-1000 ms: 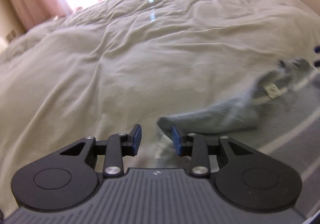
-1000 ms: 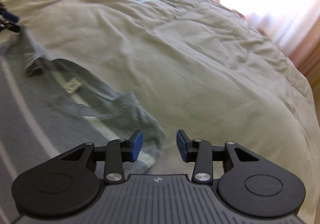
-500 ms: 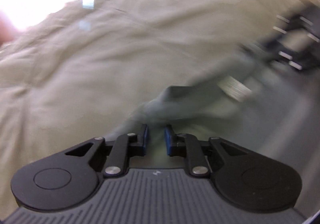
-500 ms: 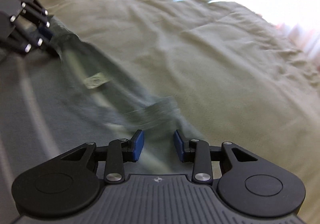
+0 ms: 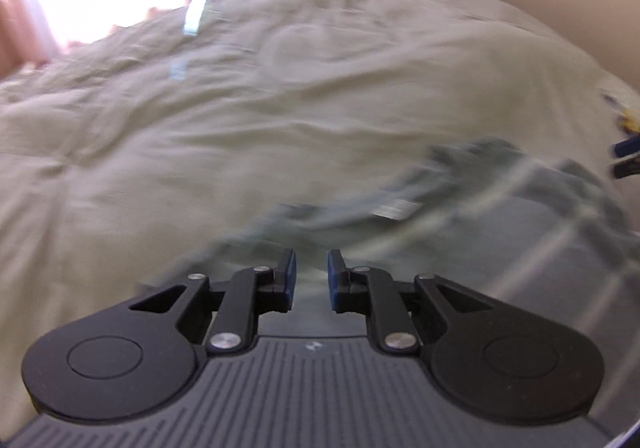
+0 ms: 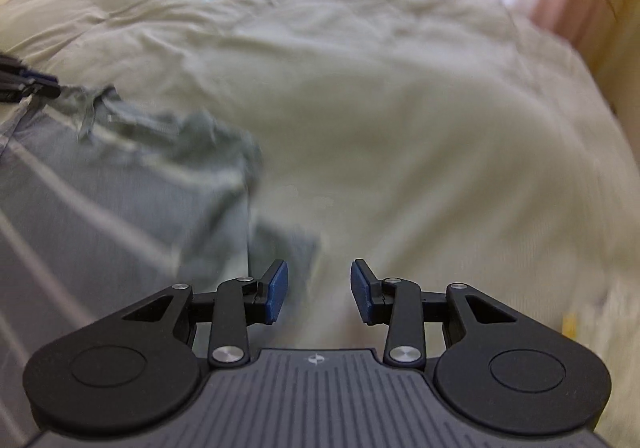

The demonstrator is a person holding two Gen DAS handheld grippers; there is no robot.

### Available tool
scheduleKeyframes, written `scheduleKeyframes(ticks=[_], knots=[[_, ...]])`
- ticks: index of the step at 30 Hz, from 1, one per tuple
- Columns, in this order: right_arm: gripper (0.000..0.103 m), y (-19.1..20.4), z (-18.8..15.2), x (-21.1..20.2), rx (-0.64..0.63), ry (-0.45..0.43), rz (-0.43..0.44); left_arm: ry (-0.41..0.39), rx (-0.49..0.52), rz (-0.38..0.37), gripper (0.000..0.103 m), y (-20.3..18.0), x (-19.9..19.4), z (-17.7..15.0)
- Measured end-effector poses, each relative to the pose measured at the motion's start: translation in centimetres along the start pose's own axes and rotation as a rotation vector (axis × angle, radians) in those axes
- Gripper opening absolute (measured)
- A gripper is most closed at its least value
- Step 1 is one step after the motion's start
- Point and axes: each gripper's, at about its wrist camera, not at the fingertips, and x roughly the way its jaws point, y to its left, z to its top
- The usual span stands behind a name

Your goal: Fold clothes

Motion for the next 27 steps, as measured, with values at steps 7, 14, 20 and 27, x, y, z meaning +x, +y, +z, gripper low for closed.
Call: scheduleKeyframes(ticks=[7,14,20,27], knots=[[0.043,-1.7,-1.7,2.7,0.143,0.004,0.106,0.035,0.054,-0.122,0.015,-7.8,0.8,-0.5],[0.045,-3.7,-1.4,5.7,0.307,-0.042,0.224,0.056,0.130,-0.178,0.015,-13.0,1.6,-0.5],[0.000,-5.5,-1.0,4.4,0.347,-0.068,0.255,0.077,0.148,-0.187,0.015,-14.4,1.9,-0.2],[0.017,-7.8,-1.6,0.2,0.368,-0.161,0.039,0.078,0.160,-0.204,0.015,-15.8,1.5,0.1]])
